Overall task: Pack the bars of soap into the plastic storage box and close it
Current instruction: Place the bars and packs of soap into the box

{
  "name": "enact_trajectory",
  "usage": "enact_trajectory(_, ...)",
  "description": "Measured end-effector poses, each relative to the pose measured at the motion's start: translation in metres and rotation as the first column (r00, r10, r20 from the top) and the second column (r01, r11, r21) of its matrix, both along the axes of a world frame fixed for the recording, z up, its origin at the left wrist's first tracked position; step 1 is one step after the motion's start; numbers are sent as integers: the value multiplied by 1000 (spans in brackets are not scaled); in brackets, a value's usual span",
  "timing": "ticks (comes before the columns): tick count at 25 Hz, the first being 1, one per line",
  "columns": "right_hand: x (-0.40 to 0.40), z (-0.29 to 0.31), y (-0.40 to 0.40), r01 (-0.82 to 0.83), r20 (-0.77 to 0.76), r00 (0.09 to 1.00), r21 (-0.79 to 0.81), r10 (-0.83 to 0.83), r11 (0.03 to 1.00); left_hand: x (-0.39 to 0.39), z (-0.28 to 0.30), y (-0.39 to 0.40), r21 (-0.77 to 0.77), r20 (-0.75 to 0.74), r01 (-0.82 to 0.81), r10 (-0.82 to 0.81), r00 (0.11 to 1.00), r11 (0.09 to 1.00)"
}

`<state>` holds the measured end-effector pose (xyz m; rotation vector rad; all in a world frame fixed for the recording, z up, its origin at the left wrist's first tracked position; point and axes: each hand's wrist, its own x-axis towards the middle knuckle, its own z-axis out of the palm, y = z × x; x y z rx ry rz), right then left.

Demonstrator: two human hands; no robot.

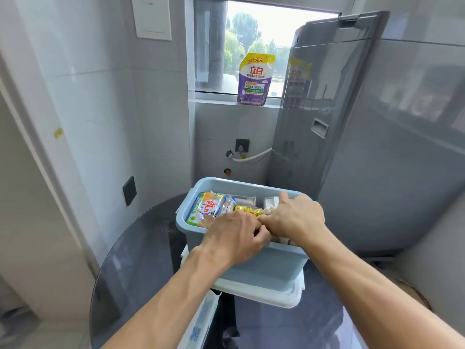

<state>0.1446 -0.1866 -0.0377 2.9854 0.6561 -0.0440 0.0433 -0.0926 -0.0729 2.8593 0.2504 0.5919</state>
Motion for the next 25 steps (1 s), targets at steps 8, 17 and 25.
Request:
enact_trajectory(8, 17, -1, -36, -381, 177, 919, 170, 353, 909, -1, -3, 0, -30, 48, -36, 37, 998, 999)
enact_trajectory(17, 47, -35, -27, -394, 33, 917, -71, 397, 916, -9, -9, 0, 67, 98, -32, 25, 995, 997)
enact_trajectory(25, 44, -25, -30, -338, 72, 941, 212, 331, 917, -16, -7, 5, 106, 100, 91, -102, 990, 990)
